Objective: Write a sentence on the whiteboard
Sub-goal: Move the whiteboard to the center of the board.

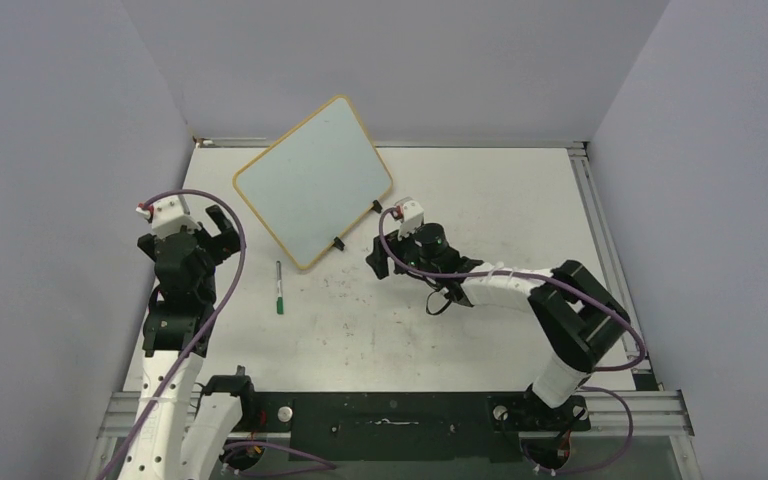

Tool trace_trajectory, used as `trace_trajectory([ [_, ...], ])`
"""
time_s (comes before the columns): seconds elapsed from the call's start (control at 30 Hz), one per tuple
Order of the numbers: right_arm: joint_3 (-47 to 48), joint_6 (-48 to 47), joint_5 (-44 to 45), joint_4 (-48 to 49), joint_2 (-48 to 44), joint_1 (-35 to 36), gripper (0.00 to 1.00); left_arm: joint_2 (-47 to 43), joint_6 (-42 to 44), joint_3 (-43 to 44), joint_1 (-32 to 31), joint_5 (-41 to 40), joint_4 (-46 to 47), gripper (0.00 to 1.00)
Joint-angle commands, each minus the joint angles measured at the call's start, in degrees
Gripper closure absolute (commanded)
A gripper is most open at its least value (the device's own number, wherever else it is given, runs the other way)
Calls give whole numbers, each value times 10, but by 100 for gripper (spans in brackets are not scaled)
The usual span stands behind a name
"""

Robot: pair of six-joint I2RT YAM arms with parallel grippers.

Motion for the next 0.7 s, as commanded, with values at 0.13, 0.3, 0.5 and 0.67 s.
trace_trajectory([
  [0.13,125,-29,-74,87,154,12,33,-7,15,-1,8,67,46,4],
  [0.3,186,-55,-66,64,219,26,40,-6,15,-1,11,73,47,4],
  [0.5,244,-90,-37,41,274,50,51,-6,14,0,11,73,46,4],
  [0.67,269,-99,-12,41,305,60,52,-5,13,1,11,73,46,4],
])
